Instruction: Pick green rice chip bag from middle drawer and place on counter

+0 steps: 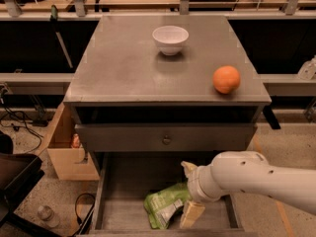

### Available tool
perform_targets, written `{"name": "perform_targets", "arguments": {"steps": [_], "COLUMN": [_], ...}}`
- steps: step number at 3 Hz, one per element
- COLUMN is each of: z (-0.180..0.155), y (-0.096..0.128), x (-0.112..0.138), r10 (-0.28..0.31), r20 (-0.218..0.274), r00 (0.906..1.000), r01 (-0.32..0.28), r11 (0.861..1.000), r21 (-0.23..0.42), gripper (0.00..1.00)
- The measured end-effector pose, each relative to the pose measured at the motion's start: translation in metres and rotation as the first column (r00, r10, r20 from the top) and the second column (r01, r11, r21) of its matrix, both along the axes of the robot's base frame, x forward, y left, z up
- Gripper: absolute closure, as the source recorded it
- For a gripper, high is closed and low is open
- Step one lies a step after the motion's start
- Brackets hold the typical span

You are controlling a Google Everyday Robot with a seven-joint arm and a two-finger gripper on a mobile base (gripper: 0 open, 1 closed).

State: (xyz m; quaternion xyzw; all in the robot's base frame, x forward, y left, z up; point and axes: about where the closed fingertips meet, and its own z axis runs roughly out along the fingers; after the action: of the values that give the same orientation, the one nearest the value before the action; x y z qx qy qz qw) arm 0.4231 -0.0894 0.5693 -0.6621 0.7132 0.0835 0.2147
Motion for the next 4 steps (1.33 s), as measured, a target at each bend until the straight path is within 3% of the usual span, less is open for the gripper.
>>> {"name": "perform_targets", "arguments": {"steps": [2, 3, 4], "z": [-0.076, -0.113, -0.152], "y": [0.048, 0.065, 0.067], "x": [0.046, 0.053, 0.049], "r10": [0.043, 0.107, 0.159], "r20": [0.012, 0.016, 0.004], "r00": [0.9990, 0.9941, 0.9873], "r01": [-0.043, -0.107, -0.159], "r11": [0.999, 0.993, 0.986], "r21": [-0.016, -0.040, -0.059], "gripper": [0.00, 0.00, 0.00]}}
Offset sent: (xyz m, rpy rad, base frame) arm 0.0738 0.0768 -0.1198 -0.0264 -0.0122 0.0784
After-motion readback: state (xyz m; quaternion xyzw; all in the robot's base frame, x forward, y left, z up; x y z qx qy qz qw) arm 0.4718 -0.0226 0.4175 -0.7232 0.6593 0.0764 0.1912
